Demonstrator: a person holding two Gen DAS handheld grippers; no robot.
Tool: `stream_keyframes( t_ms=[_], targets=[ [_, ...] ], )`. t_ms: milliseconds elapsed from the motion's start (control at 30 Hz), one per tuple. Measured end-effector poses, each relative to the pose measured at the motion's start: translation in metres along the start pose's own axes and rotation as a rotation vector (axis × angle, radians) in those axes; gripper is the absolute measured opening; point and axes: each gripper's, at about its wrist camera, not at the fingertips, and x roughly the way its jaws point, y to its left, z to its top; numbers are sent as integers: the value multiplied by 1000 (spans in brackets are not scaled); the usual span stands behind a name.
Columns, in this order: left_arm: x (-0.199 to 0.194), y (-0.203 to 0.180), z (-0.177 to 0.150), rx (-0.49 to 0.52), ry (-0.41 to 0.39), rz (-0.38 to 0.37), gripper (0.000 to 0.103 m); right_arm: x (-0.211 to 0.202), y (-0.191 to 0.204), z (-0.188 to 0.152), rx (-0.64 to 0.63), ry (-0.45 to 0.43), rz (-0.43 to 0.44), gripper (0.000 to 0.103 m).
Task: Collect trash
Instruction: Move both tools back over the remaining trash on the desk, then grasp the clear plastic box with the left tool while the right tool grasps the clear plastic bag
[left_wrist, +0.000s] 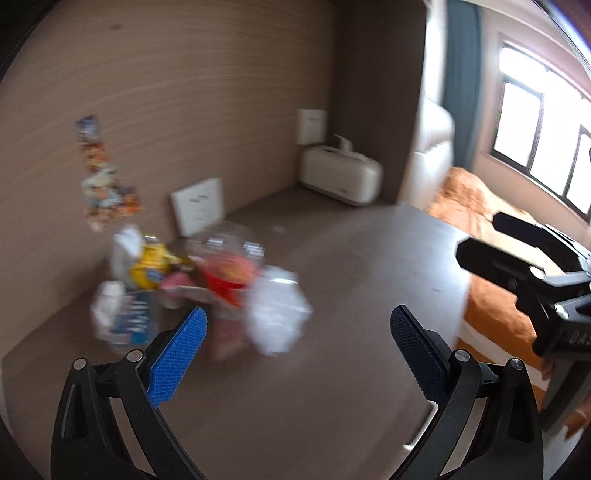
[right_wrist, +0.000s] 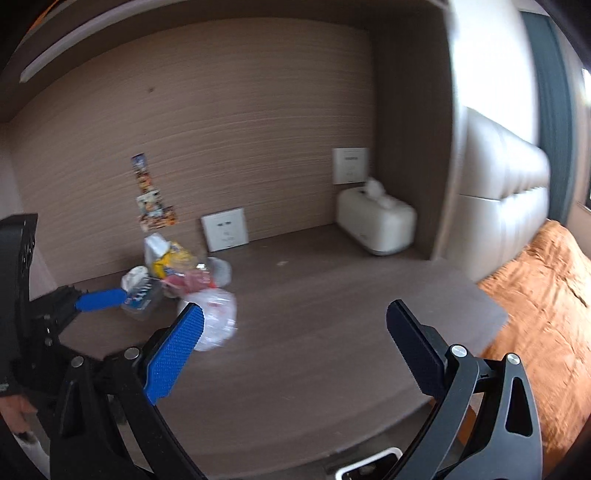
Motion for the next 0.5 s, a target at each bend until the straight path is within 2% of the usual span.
stream_keyframes(
  t_ms=[267,367,500],
  targets=[
    [4,69,-14,-47,-1,108,98,43,47,3,-36,60,45,99],
    [12,90,-20,-71,12,114,98,63,61,1,-39,97,43,99],
    [29,116,-25,-101,46,87,98,91,70,-1,-13,171,42,99]
  ],
)
